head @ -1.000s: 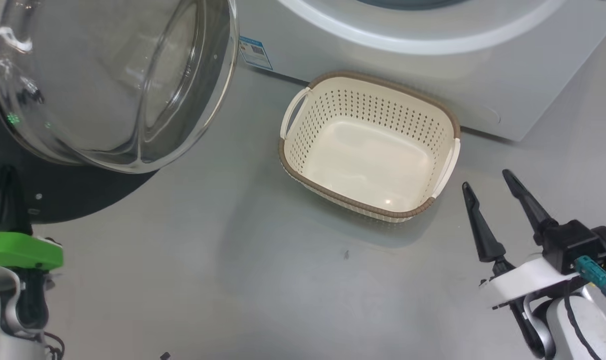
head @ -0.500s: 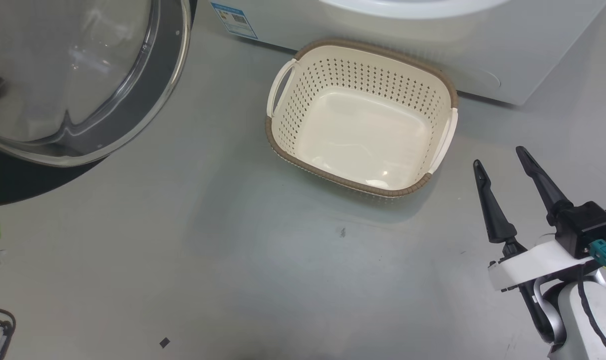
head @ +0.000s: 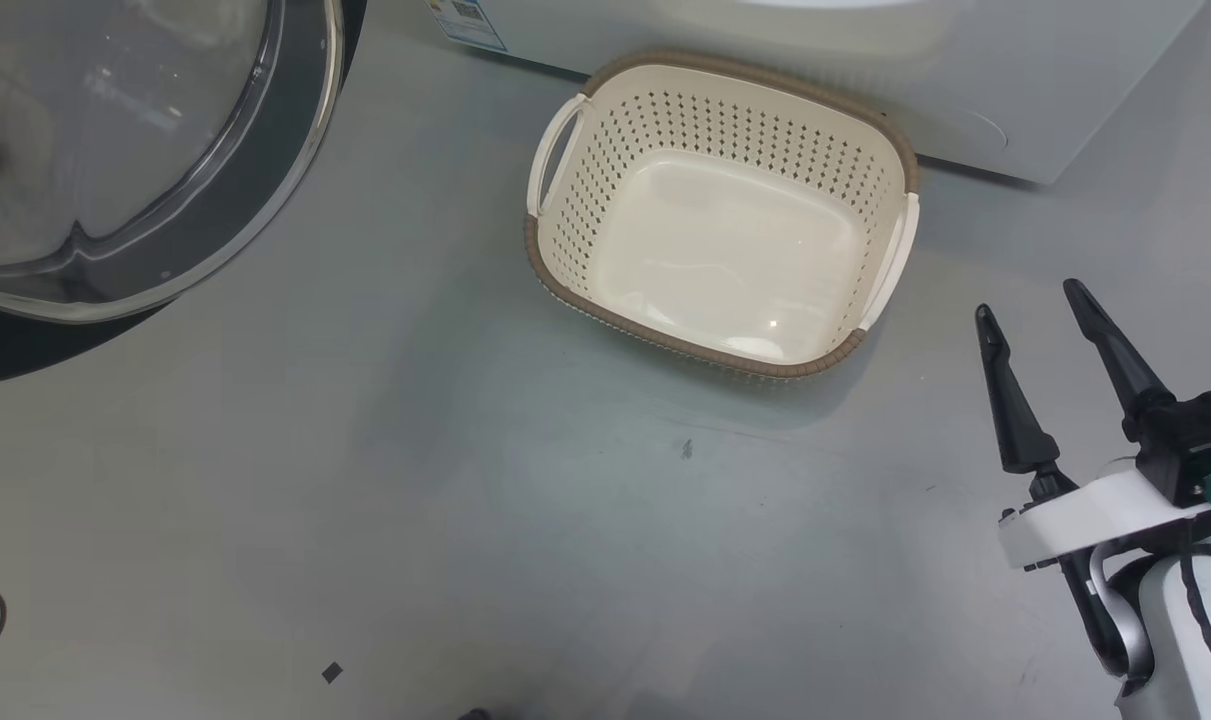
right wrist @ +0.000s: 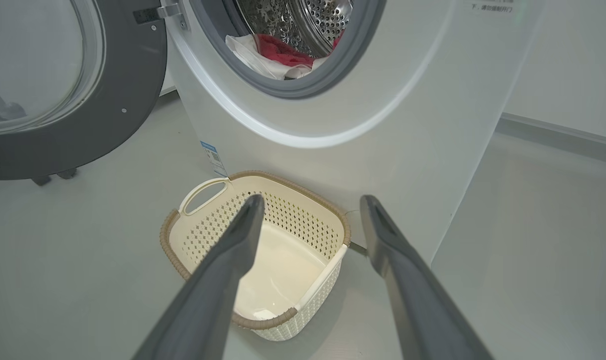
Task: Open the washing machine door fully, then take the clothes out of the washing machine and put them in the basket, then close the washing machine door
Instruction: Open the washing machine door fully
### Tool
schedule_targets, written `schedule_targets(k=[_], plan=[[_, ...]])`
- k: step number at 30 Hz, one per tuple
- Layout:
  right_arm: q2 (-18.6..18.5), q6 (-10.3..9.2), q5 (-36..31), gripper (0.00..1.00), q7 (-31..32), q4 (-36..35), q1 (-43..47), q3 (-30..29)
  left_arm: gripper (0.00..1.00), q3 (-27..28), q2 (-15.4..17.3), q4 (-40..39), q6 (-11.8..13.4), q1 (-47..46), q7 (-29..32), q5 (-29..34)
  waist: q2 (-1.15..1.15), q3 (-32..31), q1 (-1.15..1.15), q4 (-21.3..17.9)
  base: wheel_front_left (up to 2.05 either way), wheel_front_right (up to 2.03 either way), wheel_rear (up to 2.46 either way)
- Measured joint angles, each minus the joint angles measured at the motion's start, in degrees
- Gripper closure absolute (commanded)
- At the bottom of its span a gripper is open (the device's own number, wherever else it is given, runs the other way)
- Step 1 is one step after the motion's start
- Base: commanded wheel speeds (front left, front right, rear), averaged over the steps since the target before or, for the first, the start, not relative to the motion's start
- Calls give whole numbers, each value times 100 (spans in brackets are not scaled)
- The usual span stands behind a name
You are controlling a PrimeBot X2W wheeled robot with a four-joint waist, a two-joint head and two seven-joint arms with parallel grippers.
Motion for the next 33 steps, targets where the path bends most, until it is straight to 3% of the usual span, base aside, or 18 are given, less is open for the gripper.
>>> schedule_targets(k=[19, 33], plan=[[107, -36, 141, 0, -258, 283, 162, -99, 100, -834, -324, 355, -224, -163, -283, 388, 0, -503, 0, 303, 0, 0, 0], [369, -22, 333, 0, -463, 523, 180, 51, 100, -1480, -374, -113, -271, 98, -403, 724, 0, -1084, 0, 219, 0, 0, 0]])
